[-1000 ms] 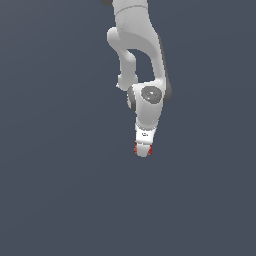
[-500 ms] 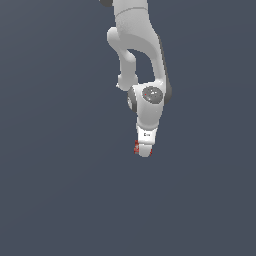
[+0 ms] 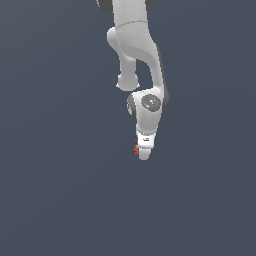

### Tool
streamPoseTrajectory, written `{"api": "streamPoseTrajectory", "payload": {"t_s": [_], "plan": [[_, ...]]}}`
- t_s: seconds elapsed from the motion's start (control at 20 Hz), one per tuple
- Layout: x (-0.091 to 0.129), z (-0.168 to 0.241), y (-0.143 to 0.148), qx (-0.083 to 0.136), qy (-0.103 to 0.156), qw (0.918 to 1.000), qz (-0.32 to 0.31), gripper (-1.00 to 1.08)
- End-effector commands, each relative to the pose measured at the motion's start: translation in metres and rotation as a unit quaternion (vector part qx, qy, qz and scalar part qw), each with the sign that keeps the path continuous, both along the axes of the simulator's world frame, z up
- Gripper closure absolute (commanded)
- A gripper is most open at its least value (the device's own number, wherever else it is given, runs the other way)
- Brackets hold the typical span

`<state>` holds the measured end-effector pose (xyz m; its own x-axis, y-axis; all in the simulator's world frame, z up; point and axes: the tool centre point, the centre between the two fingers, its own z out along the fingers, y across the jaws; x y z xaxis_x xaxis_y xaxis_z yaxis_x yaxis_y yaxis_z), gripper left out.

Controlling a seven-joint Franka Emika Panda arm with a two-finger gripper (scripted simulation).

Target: Pick up the object and move it to a goal position.

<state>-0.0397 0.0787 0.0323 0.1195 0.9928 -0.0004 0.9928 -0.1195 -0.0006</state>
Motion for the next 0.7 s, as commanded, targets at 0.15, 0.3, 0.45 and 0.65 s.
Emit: {"api": "streamPoseTrajectory", "payload": {"t_s": [0.15,0.3,0.45,0.65], "plan": [[0.0005,-0.0161,-0.0002,0.000,0.000,1.0000,0.001,-0.92],[0.0007,-0.0172,-0.0002,0.000,0.000,1.0000,0.001,1.08],[0.0007,-0.0172,-0.0002,0.000,0.000,1.0000,0.001,1.08],[0.0007,-0.0172,-0.0002,0.000,0.000,1.0000,0.001,1.08]]}}
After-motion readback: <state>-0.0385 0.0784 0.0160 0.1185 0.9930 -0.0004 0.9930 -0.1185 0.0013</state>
